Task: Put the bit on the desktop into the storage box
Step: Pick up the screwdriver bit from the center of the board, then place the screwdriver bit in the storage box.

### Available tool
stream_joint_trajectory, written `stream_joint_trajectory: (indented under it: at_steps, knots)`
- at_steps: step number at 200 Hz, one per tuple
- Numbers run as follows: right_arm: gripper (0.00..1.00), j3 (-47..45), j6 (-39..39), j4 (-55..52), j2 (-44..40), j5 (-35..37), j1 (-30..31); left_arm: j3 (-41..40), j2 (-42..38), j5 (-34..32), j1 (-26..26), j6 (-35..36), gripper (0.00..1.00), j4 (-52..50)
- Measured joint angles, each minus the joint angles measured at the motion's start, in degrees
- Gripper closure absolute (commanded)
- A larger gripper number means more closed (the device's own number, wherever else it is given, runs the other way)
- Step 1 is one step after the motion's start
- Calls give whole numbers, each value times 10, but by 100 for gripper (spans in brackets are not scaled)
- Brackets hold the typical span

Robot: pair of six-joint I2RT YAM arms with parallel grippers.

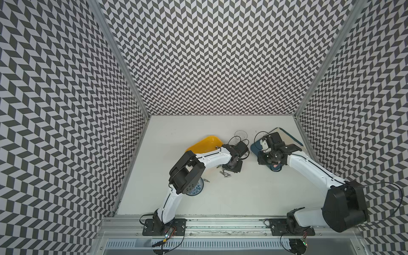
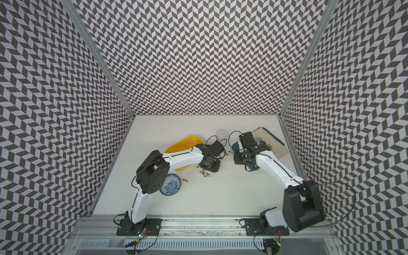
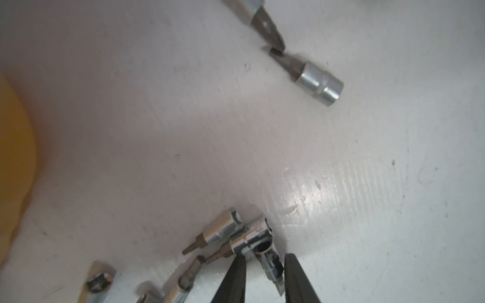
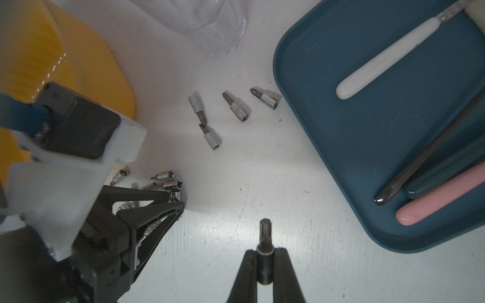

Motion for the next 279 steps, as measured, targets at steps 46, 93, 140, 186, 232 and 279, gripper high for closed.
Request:
stream_joint_trajectory:
  at_steps: [46, 93, 140, 186, 232, 279]
  knots:
    - [100, 11, -10, -14, 0, 3, 0, 1, 2, -5, 0, 6, 83, -2]
    - [100, 28, -13, -17, 0, 2, 0, -1, 1, -5, 0, 13, 100, 1]
    - [100, 30, -14, -18, 0, -2, 0, -20, -22, -10, 4, 13, 100, -13]
    - [100, 65, -14, -18, 21, -16, 10, -17, -125, -12, 53, 20, 100, -73]
    - [100, 182, -11, -14, 104, -31, 59, -26, -253, -29, 160, 41, 100, -103]
    - [100, 336, -9, -9, 244, -75, 148, -85, -265, -25, 251, 63, 100, -102]
